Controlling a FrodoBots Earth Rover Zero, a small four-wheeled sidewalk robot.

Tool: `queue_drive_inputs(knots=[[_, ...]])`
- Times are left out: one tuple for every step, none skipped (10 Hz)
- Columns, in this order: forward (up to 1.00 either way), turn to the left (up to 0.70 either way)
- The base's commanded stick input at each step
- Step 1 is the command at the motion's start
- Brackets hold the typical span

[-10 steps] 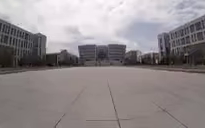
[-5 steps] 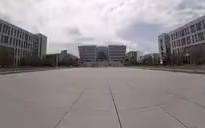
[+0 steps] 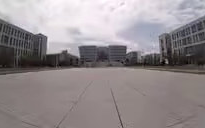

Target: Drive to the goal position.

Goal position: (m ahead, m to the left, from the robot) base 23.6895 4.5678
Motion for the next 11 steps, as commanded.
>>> queue_drive_inputs(knots=[[1.00,0.00],[1.00,0.00],[1.00,0.00],[1.00,0.00],[1.00,0.00],[1.00,0.00],[1.00,0.00],[1.00,0.00],[1.00,0.00],[1.00,0.00],[1.00,0.00]])
